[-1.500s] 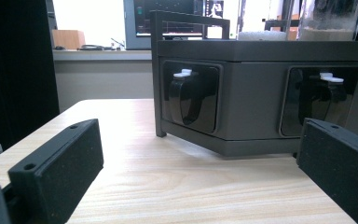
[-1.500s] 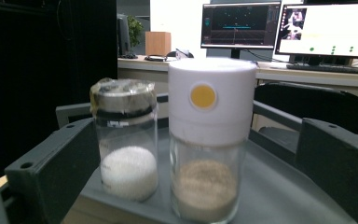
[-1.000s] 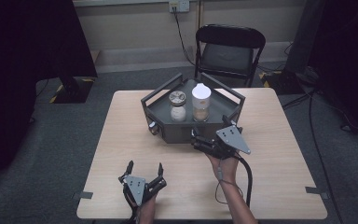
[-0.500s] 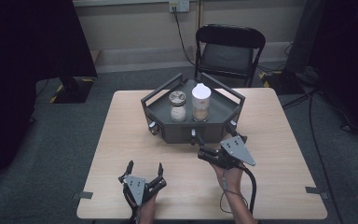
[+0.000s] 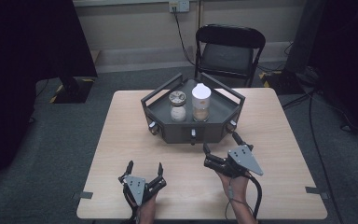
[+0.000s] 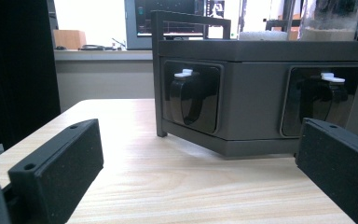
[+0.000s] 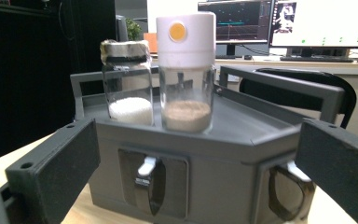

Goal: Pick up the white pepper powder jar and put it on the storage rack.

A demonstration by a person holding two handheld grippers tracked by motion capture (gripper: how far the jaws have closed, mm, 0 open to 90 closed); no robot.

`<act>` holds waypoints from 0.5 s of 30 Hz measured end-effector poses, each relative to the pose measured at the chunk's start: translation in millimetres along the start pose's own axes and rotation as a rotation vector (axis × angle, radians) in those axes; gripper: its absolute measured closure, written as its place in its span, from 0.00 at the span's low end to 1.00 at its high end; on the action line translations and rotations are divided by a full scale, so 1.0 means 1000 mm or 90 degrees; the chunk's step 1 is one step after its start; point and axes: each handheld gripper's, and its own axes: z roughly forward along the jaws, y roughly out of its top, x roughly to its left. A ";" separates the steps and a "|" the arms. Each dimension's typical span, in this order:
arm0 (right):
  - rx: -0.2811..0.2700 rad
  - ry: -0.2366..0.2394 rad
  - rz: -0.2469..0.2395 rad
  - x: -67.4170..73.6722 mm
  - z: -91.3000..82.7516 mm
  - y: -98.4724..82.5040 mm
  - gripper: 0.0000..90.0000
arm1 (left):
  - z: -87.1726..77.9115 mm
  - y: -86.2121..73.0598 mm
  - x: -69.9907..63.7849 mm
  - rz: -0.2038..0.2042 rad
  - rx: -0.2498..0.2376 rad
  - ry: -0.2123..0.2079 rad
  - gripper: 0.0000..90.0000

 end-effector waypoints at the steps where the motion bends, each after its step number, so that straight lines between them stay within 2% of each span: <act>1: 0.001 -0.003 0.003 0.000 -0.002 -0.003 0.00 | 0.000 0.000 0.000 0.000 0.000 0.000 0.00; 8: 0.004 -0.020 0.008 0.001 -0.016 -0.018 0.00 | 0.000 0.000 0.000 0.000 0.000 0.000 0.00; 12: 0.004 -0.042 0.022 0.003 -0.025 -0.028 0.00 | 0.000 0.000 0.000 0.001 0.000 0.000 0.00; 15: 0.006 -0.057 0.014 0.006 -0.029 -0.036 0.00 | 0.000 0.000 0.001 0.001 0.001 -0.002 0.00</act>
